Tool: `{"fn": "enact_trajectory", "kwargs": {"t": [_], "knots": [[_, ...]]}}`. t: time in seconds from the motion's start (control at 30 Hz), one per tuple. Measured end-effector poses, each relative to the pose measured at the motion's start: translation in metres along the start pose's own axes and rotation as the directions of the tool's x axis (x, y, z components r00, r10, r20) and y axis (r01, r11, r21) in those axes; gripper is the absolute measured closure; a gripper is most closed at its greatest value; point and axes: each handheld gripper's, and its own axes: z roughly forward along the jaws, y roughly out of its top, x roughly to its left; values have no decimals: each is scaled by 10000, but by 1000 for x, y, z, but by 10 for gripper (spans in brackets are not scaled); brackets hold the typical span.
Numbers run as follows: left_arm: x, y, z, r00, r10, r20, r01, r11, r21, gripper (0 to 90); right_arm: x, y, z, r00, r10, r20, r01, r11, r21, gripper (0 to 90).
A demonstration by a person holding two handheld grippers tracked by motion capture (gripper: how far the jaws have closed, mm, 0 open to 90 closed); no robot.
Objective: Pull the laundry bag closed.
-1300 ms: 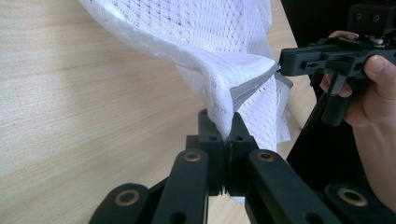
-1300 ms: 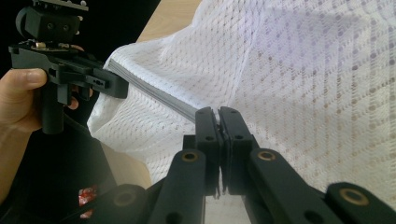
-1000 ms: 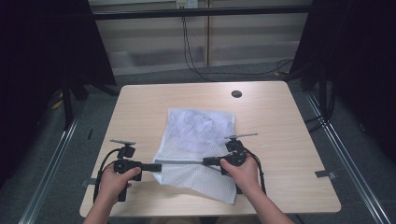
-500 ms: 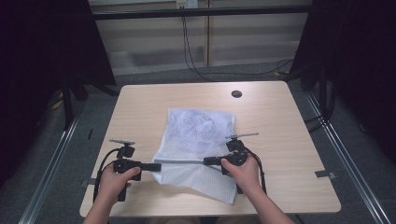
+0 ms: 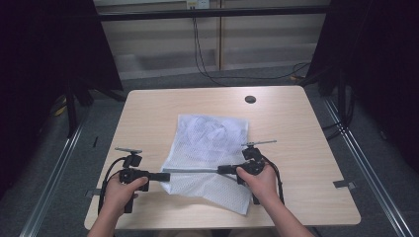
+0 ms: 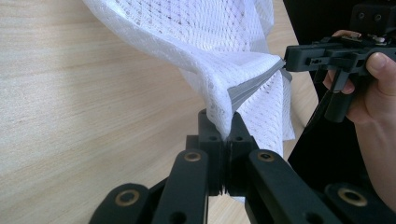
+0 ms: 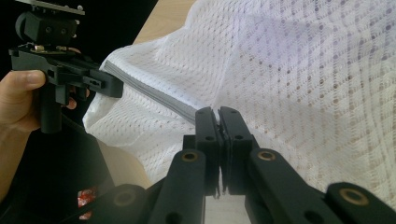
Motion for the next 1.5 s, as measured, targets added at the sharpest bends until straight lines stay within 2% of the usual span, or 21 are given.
{"fn": "enact_trajectory", "kwargs": {"t": [0.07, 0.13, 0.2, 0.23, 0.67, 0.7, 0.73, 0.77, 0.8, 0.9, 1.23, 1.33, 1.5], "knots": [[-1, 0, 0, 9999, -151, 60, 152, 9999, -81, 886, 0, 0, 0, 10000, -10, -17, 10, 10000, 37, 874], [0, 0, 0, 10000, -46, 5, 46, 10000, -30, 885, 0, 0, 0, 10000, -30, -21, 30, 10000, 67, 874], [0, 0, 1, 9999, -145, 37, 145, 9999, -60, 886, 0, 0, 0, 10000, -32, -25, 32, 10000, 72, 874], [0, 0, 0, 10000, -51, -22, 51, 10000, -61, 885, 0, 0, 0, 10000, -20, -30, 20, 10000, 61, 874], [0, 0, 0, 10000, -47, -27, 47, 10000, -25, 886, 0, -1, 0, 10000, 23, -34, -23, 10000, 61, 874], [0, 0, -1, 9999, -133, -76, 132, 9999, -108, 886, 0, -1, 0, 10000, 26, -34, -26, 10000, 61, 874], [1, 1, -2, 9999, -43, -155, 42, 10000, -87, 886, -1, -1, 0, 10000, 4, 48, -4, 10000, 78, 874], [1, 0, -3, 9997, -243, -12, 243, 9996, -146, 886, -2, -1, -1, 9999, -22, 109, 22, 10000, 47, 874], [2, 0, -3, 9996, -265, 73, 266, 9996, -125, 886, -3, -1, -2, 9999, 117, 71, -117, 9999, 19, 874], [1, 0, -2, 9999, -165, 9, 165, 9999, -49, 886, -4, -1, -4, 10000, 72, 64, -72, 10000, 6, 874], [1, 0, -3, 9996, -277, 15, 277, 9995, -137, 886, -3, -1, -5, 10000, 76, 40, -76, 10000, 12, 874], [2, 0, -3, 9999, -46, -112, 45, 10000, -47, 886, -4, -1, -5, 10000, 46, 41, -47, 10000, 9, 874], [1, 0, -2, 9998, -210, 5, 210, 9998, -53, 886, -4, -1, -6, 10000, 30, 6, -30, 10000, 0, 874]]}}
